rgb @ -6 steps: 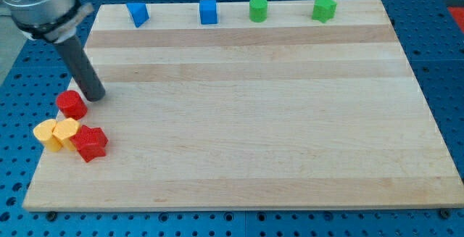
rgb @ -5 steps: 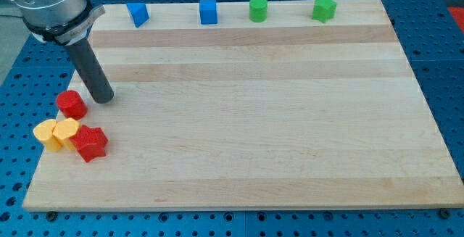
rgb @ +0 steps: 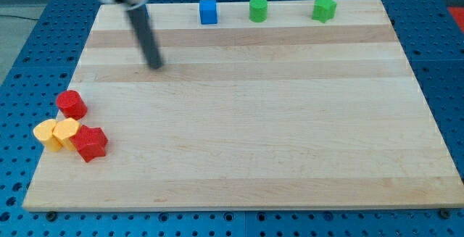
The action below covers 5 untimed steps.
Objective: Push the blue cube close to the blue triangle
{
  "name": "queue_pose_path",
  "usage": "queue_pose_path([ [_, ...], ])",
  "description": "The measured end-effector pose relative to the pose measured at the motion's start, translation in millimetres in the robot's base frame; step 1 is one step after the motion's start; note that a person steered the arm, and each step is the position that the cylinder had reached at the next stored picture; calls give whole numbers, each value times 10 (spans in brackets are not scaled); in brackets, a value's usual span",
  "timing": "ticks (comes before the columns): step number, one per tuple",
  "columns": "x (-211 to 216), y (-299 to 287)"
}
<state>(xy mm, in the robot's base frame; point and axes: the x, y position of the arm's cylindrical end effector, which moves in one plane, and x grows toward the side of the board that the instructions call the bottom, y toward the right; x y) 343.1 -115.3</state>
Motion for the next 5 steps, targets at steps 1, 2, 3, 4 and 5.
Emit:
queue_pose_path([
  [1, -489, 1006],
  [2, -468, 2108],
  [3, -289, 2795],
  [4, -520, 3256],
  [5, -676, 3247],
])
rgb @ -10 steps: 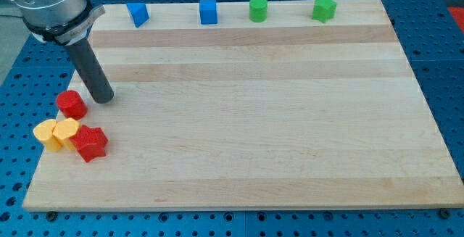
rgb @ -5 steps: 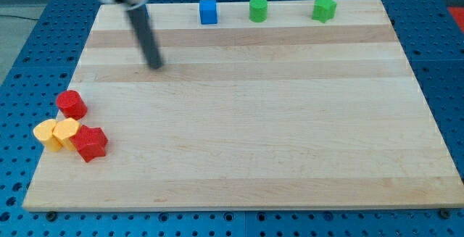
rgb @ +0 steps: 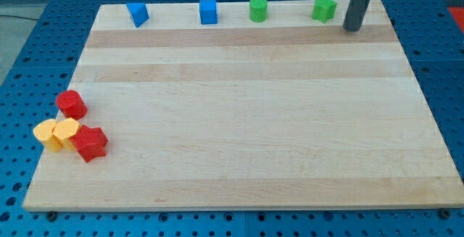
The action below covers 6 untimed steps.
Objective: Push the blue cube close to the blue triangle
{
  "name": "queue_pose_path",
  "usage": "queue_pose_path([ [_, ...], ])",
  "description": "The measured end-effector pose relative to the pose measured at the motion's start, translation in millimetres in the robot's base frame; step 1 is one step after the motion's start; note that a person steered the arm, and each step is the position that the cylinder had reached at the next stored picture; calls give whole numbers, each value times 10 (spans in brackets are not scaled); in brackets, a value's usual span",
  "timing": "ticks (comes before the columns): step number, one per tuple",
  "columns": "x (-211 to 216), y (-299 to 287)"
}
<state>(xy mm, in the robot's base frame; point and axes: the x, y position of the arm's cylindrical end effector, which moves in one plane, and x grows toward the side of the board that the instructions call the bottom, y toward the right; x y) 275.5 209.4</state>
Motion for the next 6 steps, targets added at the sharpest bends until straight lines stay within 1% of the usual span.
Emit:
queue_pose_path([
  [1, -124, -71],
  [2, -328, 255],
  [3, -451, 190],
  [5, -451, -366],
  [6, -506, -379],
])
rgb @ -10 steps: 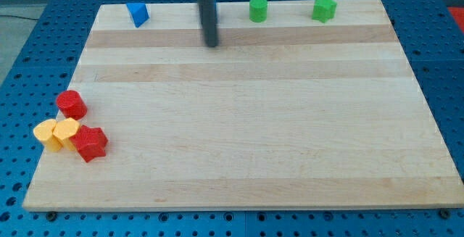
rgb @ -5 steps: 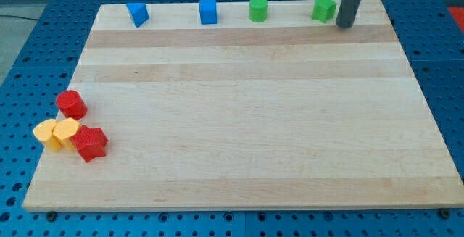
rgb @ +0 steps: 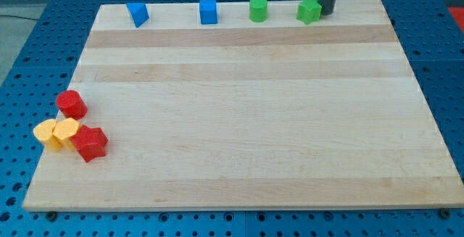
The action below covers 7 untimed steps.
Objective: Push the blue cube close to the blue triangle
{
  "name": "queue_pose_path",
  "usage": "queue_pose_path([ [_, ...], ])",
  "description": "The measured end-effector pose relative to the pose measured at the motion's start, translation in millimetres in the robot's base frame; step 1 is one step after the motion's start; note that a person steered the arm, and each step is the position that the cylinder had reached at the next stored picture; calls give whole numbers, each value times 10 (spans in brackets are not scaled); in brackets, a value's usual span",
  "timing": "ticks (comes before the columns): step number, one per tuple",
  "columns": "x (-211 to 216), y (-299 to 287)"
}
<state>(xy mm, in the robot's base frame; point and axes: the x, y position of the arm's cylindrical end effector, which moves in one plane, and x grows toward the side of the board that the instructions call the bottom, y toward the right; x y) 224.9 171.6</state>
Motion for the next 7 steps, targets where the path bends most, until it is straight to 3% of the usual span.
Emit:
queue_pose_path([
  [5, -5, -1435],
  [7, -103, -1473],
])
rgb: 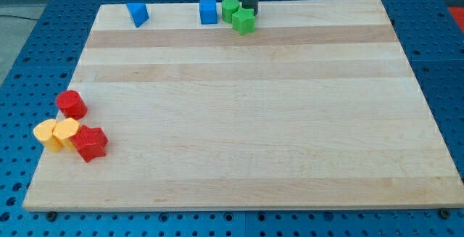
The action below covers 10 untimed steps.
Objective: Push the blue cube close to the blue triangle
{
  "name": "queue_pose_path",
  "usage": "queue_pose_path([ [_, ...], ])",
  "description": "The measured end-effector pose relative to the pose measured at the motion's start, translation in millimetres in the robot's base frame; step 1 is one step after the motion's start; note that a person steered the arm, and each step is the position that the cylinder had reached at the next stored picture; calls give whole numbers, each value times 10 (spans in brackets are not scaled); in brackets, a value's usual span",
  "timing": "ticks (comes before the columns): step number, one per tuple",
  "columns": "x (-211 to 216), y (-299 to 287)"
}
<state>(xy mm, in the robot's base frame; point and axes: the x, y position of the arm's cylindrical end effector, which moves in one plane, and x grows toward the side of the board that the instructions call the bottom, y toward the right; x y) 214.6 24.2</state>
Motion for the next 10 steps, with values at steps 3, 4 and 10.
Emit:
queue_pose_path([
  [3, 158, -259],
  [4, 217, -166],
  [10, 125, -806],
])
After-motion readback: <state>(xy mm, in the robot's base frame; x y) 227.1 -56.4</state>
